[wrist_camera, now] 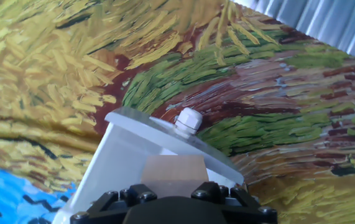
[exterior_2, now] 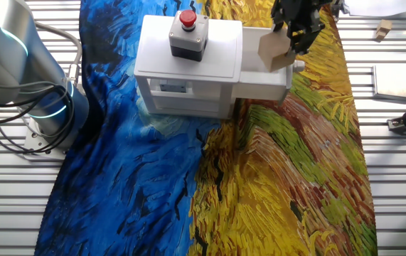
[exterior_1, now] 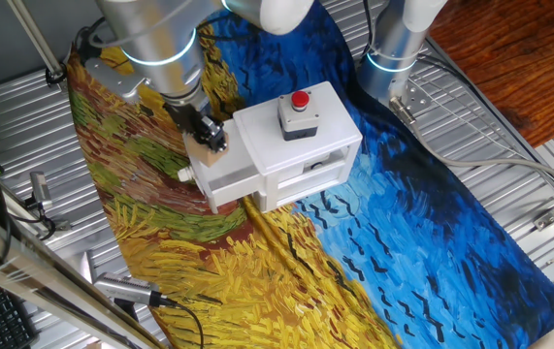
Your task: Take something out of a drawer
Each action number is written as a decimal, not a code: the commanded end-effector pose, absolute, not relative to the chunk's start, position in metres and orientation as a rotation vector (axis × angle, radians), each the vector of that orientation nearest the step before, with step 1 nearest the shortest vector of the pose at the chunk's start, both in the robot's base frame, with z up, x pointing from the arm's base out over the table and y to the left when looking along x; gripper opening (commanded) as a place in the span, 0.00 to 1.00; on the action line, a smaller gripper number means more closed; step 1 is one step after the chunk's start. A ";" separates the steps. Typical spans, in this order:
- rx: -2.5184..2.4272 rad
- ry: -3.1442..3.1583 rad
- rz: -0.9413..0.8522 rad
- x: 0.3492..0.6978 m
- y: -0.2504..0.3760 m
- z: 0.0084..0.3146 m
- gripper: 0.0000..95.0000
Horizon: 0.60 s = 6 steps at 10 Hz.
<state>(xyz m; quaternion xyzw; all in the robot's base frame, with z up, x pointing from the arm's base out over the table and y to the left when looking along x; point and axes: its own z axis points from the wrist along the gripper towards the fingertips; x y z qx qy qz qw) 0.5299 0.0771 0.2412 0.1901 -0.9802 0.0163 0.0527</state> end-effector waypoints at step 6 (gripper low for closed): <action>0.817 -2.917 0.012 0.527 0.022 0.242 0.00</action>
